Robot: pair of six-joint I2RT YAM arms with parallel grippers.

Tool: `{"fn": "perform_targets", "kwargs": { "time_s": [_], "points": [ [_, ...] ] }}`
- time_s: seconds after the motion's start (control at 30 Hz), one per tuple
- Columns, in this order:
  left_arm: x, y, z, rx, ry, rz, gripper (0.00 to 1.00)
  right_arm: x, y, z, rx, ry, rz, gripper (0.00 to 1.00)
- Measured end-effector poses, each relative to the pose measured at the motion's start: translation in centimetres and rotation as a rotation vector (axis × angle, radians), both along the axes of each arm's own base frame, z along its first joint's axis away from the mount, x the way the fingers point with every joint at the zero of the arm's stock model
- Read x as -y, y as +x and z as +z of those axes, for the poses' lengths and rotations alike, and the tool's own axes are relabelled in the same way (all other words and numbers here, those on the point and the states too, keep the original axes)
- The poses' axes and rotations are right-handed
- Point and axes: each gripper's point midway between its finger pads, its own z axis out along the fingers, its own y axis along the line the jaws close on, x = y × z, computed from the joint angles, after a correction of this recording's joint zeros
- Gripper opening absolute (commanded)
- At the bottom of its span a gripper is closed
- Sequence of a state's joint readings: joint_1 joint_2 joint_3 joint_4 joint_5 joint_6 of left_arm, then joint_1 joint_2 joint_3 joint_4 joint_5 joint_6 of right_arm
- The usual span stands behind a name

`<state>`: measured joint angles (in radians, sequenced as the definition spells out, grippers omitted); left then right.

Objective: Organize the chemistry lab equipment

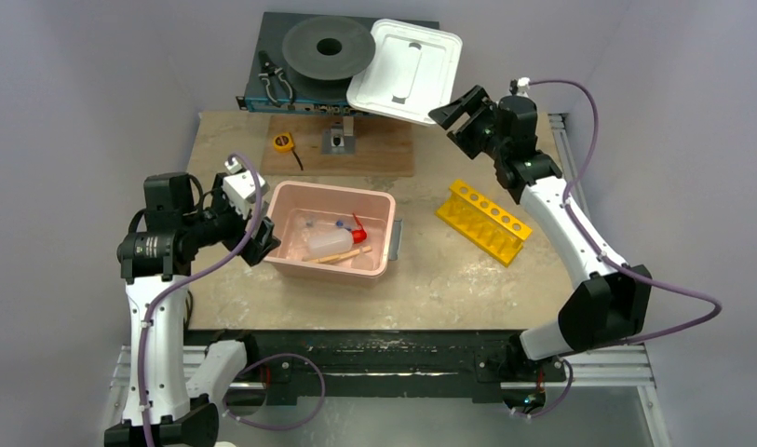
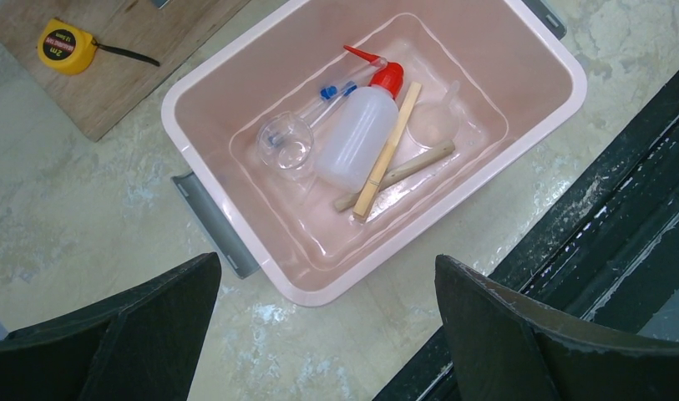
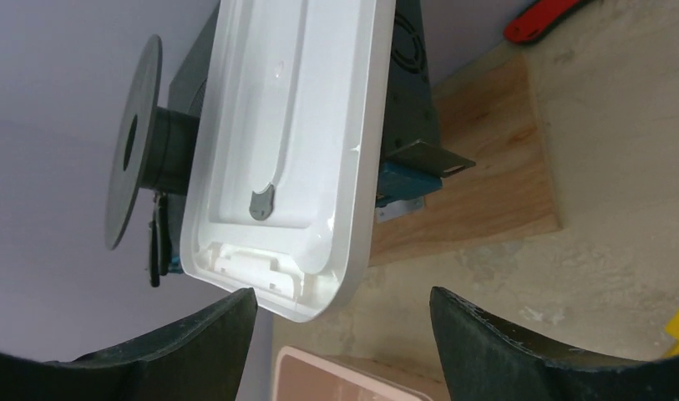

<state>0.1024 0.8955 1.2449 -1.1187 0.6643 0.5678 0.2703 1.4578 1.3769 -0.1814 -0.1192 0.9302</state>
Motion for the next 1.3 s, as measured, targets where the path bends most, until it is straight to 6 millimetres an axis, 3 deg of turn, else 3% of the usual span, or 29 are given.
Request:
{"fn": "perform_targets", "kwargs": {
  "time_s": [0.3, 0.4, 0.57, 0.77, 1.1, 1.3],
  "points": [
    [-0.1, -0.2, -1.0, -0.016, 0.014, -0.007, 1.0, -1.0, 1.4, 0.2, 0.013, 0.175, 0.005, 0.69],
    [-0.2, -0.2, -1.1, -0.019, 0.021, -0.005, 1.0, -1.5, 2.4, -0.3, 0.0, 0.223, 0.003, 0.62],
    [-0.4, -0.2, -1.1, -0.011, 0.03, -0.001, 1.0, -2.1, 3.6, -1.6, -0.037, 0.28, -0.001, 0.36],
    [-0.5, -0.2, -1.1, -0.009, 0.035, 0.001, 1.0, -2.1, 3.7, 0.9, 0.019, 0.348, -0.006, 0.0],
    [-0.6, -0.3, -1.2, -0.008, 0.047, -0.005, 1.0, 0.9, 0.6, 5.5, 0.157, 0.25, -0.086, 0.0],
    [-0.5, -0.6, -1.4, -0.022, 0.045, -0.007, 1.0, 4.4, -2.5, 7.5, 0.222, 0.081, -0.188, 0.0]
  ]
}}
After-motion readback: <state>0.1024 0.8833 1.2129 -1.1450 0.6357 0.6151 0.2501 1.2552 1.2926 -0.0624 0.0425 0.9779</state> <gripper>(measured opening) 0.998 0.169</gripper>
